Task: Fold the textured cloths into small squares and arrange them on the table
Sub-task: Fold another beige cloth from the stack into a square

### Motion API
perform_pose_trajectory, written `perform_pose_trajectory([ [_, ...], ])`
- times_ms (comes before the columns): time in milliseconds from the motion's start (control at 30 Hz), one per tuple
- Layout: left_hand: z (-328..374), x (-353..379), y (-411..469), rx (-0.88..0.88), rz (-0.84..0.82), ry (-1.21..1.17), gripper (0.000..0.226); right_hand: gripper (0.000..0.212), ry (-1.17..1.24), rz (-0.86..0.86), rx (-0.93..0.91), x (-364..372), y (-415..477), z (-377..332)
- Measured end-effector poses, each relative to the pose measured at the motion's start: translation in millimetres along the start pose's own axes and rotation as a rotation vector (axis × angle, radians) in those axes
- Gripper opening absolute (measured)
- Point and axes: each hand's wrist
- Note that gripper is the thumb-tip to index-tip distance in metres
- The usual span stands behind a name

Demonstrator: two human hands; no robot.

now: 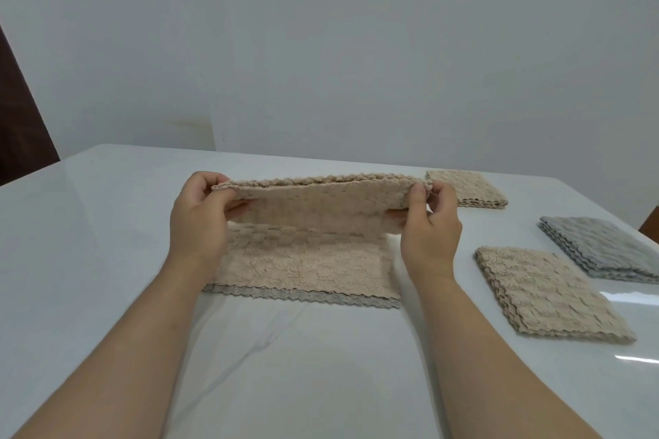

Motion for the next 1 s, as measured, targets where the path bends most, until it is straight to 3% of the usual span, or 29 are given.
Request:
perform_pose_trajectory([
  [100,3,0,-1,-0.015,0.002,0.031,0.019,0.023,0.111,-0.033,0.108,0,1,0],
  [233,-5,0,1,0.070,0.061,0.343,0.030,0.049,0.096,-0.081,0.260,-2,5,-1],
  [300,-10,-2,3,0.088,0.053,0.480,0.014,0.041,-0.028,-0.128,0.256,-3,6,-1],
  [400,-16,-3,2,0.041,-0.047,0.641,0.023,0.009,-0.205,-0.252,0.269,-1,8,1],
  [500,-16,-3,2,-0.006,-0.075,0.662,0.030,0.019,-0.333,-0.313,0.222,3,3,3],
  [667,-6,-2,-1,-0.112,-0.080,0.533,0.039,0.032,-0.390,-0.255,0.190,1,2,-10],
  [1000,0,0,-7,-0.188,-0.217,0.773,0.047,0.019,-0.908,-0.475,0.136,-1,-5,-19],
])
Point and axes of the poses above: each hand's wrist, its own y-axis towards the middle knuckle, its own x-axis out of the palm, z = x × y, and after that the axes turned 10 degrees about z, right-handed
